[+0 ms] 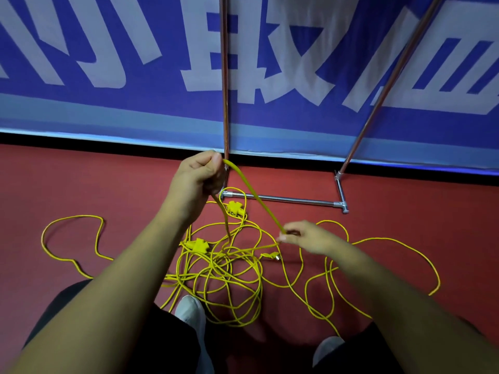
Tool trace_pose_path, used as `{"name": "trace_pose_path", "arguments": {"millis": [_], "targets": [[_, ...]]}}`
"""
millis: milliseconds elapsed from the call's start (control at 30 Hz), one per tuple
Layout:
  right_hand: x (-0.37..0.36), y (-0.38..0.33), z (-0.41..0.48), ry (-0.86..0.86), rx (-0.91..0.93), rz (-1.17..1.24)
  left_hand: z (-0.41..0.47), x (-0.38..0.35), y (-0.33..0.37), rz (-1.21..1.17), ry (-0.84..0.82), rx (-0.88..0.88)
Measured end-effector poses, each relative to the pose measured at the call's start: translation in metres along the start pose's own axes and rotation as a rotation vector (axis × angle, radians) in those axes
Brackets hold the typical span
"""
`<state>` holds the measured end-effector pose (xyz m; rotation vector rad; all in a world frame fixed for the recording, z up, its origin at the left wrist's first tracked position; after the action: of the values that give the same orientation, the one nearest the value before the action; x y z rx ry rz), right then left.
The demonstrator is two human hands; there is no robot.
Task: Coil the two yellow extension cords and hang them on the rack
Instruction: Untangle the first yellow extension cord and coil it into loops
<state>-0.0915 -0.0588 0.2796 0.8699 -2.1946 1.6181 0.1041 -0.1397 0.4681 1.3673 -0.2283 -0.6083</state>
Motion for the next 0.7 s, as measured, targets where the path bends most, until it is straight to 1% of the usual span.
{"name": "trace_pose_path", "arguments": {"millis": [67,100,167,233,300,367,400,433,467,500,567,600,633,667,700], "targets": [[-0.010,0.022,0.004,-0.027,-0.072,0.021,0.001,0.000,-0.003,-0.007,0.011,0.007],[-0.007,0.023,0.006,0.008,-0.083,0.072,0.003,0.001,-0.004,-0.015,0.022,0.003],[0.017,0.001,0.005,0.184,-0.057,0.294,0.007,0.015,-0.004,-0.027,0.094,0.005],[0.056,-0.042,-0.003,0.383,0.051,0.559,0.010,0.045,-0.010,0.037,0.242,0.032],[0.098,-0.109,-0.019,0.502,0.231,0.698,0.010,0.078,-0.022,0.242,0.383,0.092],[0.133,-0.174,-0.037,0.540,0.361,0.758,0.011,0.094,-0.037,0.425,0.440,0.165],[0.145,-0.203,-0.045,0.527,0.408,0.737,0.011,0.094,-0.043,0.457,0.437,0.184],[0.151,-0.229,-0.053,0.494,0.433,0.672,0.011,0.090,-0.045,0.471,0.418,0.188],[0.149,-0.249,-0.057,0.447,0.434,0.555,0.012,0.081,-0.043,0.472,0.383,0.174],[0.142,-0.263,-0.059,0.396,0.416,0.387,0.013,0.070,-0.037,0.465,0.338,0.141],[0.113,-0.271,-0.059,0.285,0.370,0.047,0.013,0.037,-0.021,0.379,0.190,0.038],[0.102,-0.267,-0.058,0.248,0.359,-0.048,0.011,0.018,-0.014,0.322,0.087,0.005],[0.096,-0.261,-0.057,0.230,0.343,-0.075,0.008,-0.002,-0.011,0.285,-0.024,-0.010],[0.096,-0.252,-0.057,0.234,0.323,-0.055,0.003,-0.020,-0.008,0.297,-0.121,-0.014],[0.098,-0.240,-0.058,0.254,0.304,-0.029,-0.003,-0.031,-0.008,0.331,-0.182,-0.006]]}}
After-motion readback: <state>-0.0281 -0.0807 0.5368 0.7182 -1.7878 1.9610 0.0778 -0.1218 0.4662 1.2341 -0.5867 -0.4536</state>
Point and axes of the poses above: each hand's wrist, its own z-axis towards the middle knuckle, its own x-axis out of the back of the hand, y = z × x, the point moved 10 cm from there along z, towards the middle knuckle, and after that the axes turned 4 degrees about z, right-handed, at the moved point
